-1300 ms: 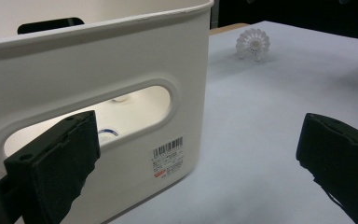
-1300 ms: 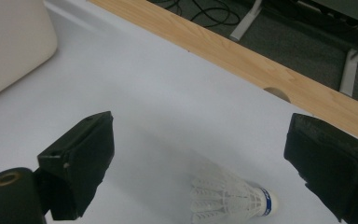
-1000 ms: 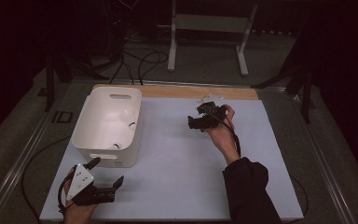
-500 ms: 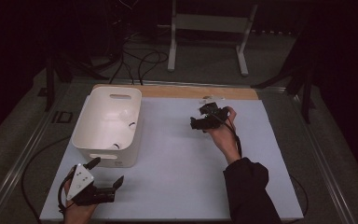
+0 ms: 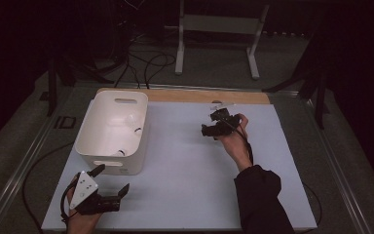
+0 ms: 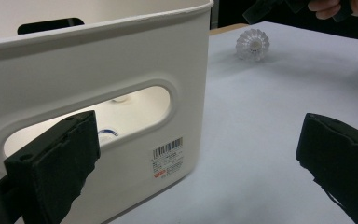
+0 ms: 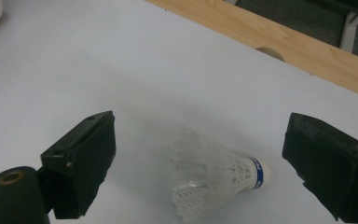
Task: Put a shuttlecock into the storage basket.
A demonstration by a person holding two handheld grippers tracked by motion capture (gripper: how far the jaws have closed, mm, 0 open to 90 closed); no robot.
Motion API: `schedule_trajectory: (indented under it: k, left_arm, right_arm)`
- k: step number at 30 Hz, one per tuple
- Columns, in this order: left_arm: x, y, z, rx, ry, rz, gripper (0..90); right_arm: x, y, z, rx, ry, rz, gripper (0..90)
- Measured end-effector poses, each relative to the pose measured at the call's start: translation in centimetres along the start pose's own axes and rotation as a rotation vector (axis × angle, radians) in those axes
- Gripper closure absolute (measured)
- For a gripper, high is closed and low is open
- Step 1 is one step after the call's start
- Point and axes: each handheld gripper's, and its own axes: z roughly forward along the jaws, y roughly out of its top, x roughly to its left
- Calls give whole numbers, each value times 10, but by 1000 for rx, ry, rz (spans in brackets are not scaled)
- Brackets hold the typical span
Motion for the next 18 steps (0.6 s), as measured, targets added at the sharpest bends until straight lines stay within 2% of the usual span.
schedule_trajectory:
  k: [11,12,18]
  left_arm:
    - [0,0,0,1,1,0,2]
    - [0,0,0,1,2,0,2]
    - [0,0,0,0,1,0,2]
  right_arm:
    - [-5,-5,6,21,-14,8,95]
    - [-5,-6,6,25,-15,8,121]
    - [-6,-10,10,41,-27,2,141]
